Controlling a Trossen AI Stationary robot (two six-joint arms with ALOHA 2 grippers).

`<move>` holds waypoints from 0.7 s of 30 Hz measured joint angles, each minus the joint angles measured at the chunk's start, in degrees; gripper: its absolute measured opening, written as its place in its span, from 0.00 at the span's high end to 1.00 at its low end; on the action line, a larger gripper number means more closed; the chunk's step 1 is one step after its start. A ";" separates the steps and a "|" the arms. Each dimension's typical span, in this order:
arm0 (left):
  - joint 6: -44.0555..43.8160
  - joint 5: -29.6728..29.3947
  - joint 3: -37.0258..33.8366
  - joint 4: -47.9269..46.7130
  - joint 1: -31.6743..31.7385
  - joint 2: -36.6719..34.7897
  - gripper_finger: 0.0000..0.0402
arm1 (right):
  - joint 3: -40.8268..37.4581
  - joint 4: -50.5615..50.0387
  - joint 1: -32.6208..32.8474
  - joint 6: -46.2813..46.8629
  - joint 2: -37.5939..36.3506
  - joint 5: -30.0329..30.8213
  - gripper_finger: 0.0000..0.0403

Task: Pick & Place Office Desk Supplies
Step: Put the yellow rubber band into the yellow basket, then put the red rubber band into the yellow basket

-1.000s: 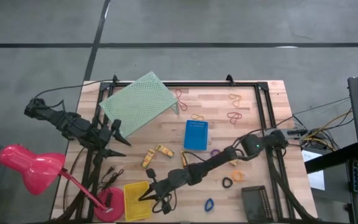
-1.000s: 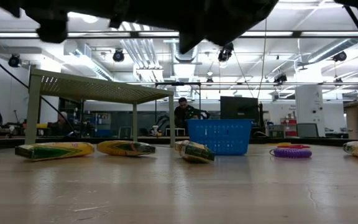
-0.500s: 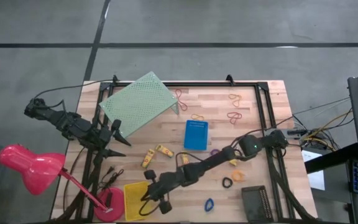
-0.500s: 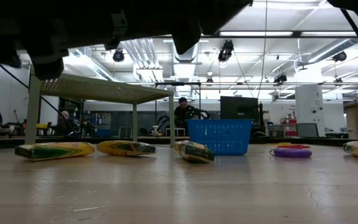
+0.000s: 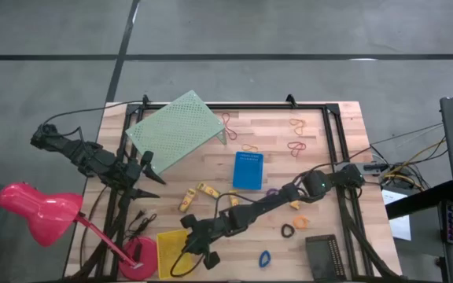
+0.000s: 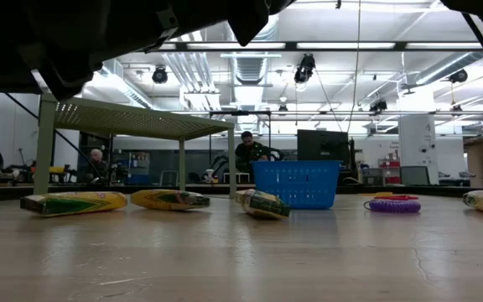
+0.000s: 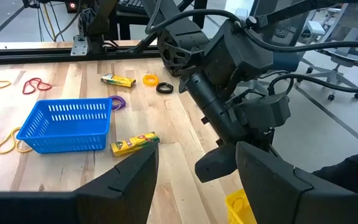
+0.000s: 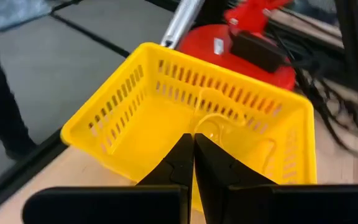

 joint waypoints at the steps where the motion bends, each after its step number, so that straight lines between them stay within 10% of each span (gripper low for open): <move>1: 0.00 0.00 0.00 0.02 0.02 0.00 0.45 | 0.00 0.00 0.00 -1.73 0.00 -0.29 0.98; 21: 0.00 0.02 0.00 0.00 0.01 0.00 0.45 | -0.04 -0.85 -0.54 -1.99 -0.02 -0.24 0.76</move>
